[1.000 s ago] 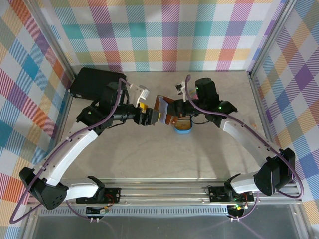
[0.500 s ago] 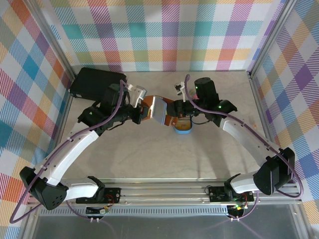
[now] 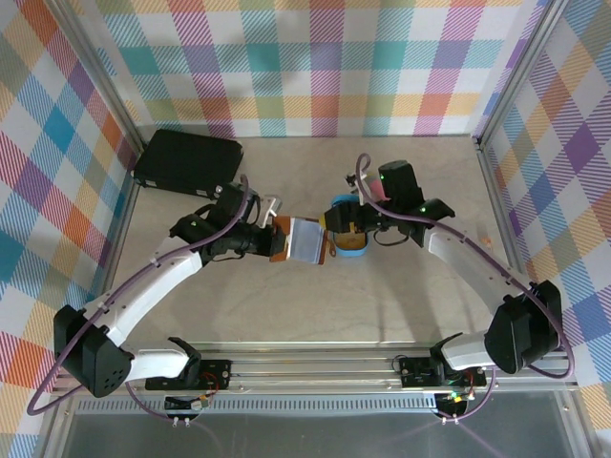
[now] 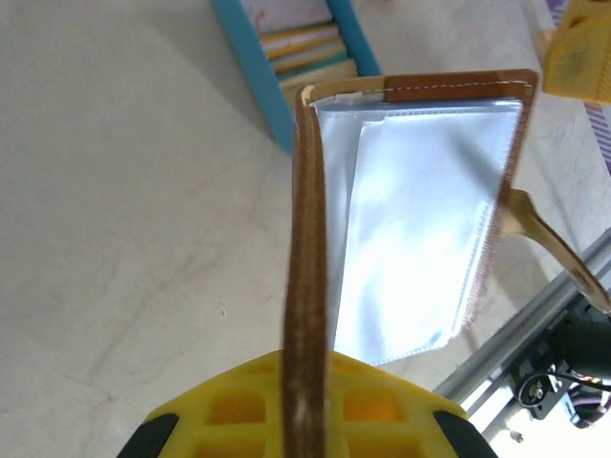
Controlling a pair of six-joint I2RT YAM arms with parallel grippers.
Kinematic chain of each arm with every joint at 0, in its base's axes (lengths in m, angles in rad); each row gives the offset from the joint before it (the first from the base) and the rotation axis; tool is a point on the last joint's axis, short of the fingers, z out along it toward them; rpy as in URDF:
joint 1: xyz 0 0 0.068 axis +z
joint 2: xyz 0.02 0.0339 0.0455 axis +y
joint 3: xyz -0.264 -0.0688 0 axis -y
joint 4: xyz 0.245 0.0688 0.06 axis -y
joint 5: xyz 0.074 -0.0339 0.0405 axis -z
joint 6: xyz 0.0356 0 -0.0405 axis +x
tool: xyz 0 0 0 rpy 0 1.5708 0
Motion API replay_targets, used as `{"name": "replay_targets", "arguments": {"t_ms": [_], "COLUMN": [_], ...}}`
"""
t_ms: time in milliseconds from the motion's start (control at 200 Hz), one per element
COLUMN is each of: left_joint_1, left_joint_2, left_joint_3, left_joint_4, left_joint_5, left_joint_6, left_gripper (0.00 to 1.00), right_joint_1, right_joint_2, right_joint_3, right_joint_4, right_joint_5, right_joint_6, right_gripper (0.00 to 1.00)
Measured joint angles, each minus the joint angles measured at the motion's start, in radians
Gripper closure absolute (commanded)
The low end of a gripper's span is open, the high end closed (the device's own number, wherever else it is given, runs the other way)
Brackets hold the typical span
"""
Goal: Put the credit cards into the card holder
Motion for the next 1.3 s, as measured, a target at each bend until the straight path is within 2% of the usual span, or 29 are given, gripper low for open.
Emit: {"name": "replay_targets", "arguments": {"t_ms": [155,290,400,660,965,1075,1245,1300], "left_joint_1": [0.000,0.000,0.000,0.004,0.004,0.004,0.004,0.004], "left_joint_2": [-0.010,-0.075,-0.124,-0.152,-0.158,-0.159,-0.168,-0.170], "left_joint_3": [-0.049,-0.074,-0.086,-0.110,-0.142,-0.142,-0.147,-0.155], "left_joint_4": [0.042,0.097,0.137,0.192,0.239,0.254,0.277,0.292], "left_joint_5": [0.040,0.068,0.097,0.137,0.163,0.174,0.188,0.196], "left_joint_6": [-0.049,-0.089,-0.113,-0.149,-0.183,-0.194,-0.206,-0.211], "left_gripper": [1.00,1.00,1.00,1.00,1.00,1.00,1.00,1.00], "right_joint_1": [-0.003,-0.015,-0.026,-0.031,-0.031,-0.031,-0.031,-0.031], "right_joint_2": [-0.039,-0.075,-0.079,-0.076,-0.076,-0.076,-0.076,-0.076], "right_joint_3": [-0.053,-0.061,-0.061,-0.062,-0.062,-0.062,-0.062,-0.062], "right_joint_4": [-0.008,-0.013,-0.014,-0.010,-0.010,-0.010,-0.010,-0.009], "right_joint_5": [0.008,0.014,-0.009,-0.146,-0.226,-0.238,-0.244,-0.244], "right_joint_6": [0.005,0.004,-0.012,-0.043,-0.055,-0.056,-0.055,-0.055], "right_gripper": [0.27,0.27,0.34,0.61,0.71,0.78,0.79,0.82]}}
